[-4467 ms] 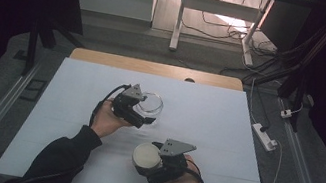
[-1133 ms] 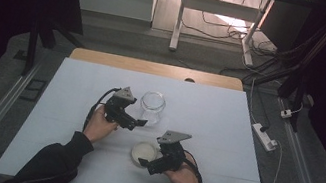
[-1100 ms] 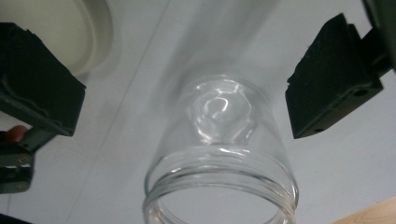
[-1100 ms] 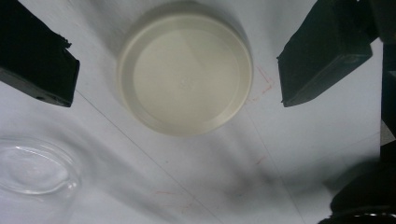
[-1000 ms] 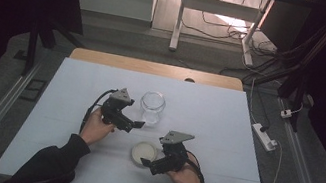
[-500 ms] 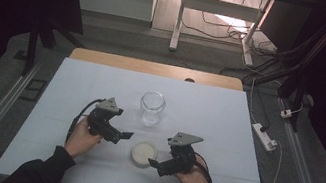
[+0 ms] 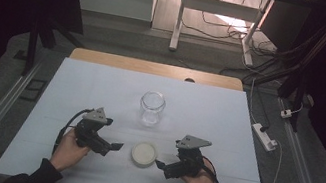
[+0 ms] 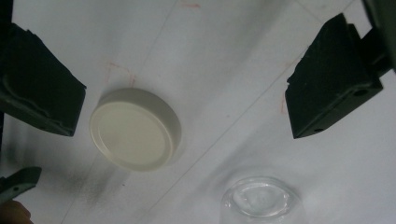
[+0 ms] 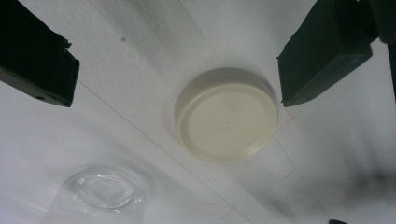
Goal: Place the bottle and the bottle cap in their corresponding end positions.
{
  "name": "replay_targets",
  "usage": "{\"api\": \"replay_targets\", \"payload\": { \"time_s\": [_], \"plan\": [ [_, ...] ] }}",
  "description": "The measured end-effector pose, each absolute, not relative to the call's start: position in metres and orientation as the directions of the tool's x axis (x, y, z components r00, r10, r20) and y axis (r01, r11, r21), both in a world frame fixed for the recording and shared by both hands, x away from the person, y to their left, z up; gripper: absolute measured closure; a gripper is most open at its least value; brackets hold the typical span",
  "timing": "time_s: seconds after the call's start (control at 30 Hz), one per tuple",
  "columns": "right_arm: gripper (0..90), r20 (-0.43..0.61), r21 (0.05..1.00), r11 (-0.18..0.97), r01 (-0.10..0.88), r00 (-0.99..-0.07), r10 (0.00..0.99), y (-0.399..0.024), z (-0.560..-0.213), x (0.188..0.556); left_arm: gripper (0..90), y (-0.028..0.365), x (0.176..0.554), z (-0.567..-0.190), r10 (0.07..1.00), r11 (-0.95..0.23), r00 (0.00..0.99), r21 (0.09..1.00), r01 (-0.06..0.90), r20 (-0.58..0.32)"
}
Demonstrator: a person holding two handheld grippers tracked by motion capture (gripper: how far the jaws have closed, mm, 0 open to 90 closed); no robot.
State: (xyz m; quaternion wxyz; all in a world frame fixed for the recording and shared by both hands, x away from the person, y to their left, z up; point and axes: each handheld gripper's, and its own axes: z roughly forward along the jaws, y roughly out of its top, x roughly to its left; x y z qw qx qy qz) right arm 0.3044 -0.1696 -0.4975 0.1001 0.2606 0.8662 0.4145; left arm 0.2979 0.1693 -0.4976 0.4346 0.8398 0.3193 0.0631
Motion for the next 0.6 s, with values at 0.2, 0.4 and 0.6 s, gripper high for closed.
{"api": "replay_targets", "payload": {
  "time_s": [0.2, 0.4, 0.6],
  "plan": [
    [0.0, 0.041, 0.780, 0.507, 0.367, -0.838, 0.544, -0.180, -0.495, 0.299, 0.0, 0.178, 0.285, -0.498, 0.610, -0.430, 0.778, 0.762, 0.485, -0.151],
    [0.0, 0.029, 0.787, 0.495, 0.369, -0.823, 0.567, -0.192, -0.493, 0.294, 0.0, 0.190, 0.272, -0.499, 0.635, -0.417, 0.758, 0.759, 0.500, -0.150],
    [0.0, 0.032, 0.790, 0.478, 0.384, -0.804, 0.593, -0.205, -0.491, 0.289, 0.0, 0.210, 0.256, -0.501, 0.669, -0.375, 0.724, 0.764, 0.526, -0.170]
  ]
}}
